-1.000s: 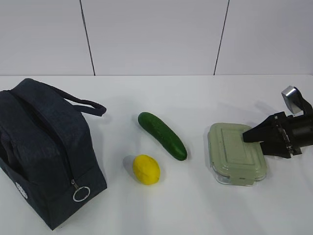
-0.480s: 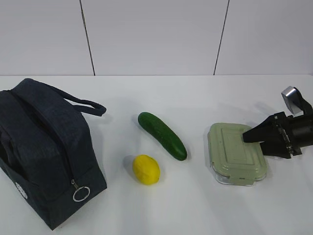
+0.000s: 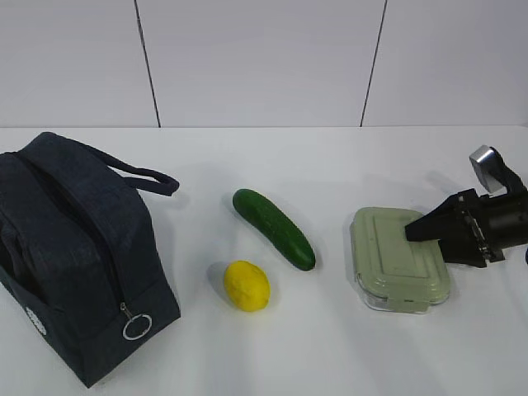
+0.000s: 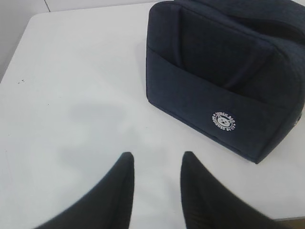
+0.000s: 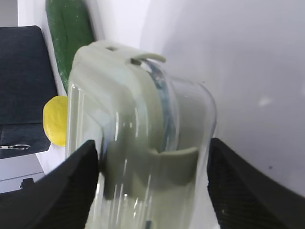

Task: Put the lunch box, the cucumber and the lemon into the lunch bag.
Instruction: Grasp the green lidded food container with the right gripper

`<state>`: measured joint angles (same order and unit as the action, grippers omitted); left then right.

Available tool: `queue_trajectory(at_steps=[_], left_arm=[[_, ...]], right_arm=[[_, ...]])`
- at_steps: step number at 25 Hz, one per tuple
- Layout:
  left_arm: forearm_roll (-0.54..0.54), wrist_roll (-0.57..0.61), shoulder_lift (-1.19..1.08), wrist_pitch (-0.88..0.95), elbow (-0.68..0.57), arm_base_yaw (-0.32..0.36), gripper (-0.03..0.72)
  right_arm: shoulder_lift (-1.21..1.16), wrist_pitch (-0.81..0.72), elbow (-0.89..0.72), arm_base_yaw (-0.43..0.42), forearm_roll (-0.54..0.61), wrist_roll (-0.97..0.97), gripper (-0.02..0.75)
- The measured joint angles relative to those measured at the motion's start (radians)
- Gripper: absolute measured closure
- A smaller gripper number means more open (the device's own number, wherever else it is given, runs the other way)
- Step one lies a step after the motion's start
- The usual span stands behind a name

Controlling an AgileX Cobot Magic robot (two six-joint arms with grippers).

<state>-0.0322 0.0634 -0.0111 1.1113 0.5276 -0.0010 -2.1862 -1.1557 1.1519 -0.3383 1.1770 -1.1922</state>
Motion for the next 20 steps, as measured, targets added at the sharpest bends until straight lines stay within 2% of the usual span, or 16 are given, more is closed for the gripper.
queue_trajectory(at_steps=[8,15,20], left_arm=[[0.0,0.0,0.0,0.0,0.0,0.0,0.446],[0.0,0.0,0.0,0.0,0.0,0.0,0.446],[0.0,0.0,0.0,0.0,0.0,0.0,0.446]], right_arm=[[0.0,-0.002,0.0,0.002,-0.004,0.001,0.204],[0.0,-0.013,0.001,0.002,-0.004,0.005,0.281],[0.0,-0.015,0.001,0.002,-0.004,0.006,0.298]])
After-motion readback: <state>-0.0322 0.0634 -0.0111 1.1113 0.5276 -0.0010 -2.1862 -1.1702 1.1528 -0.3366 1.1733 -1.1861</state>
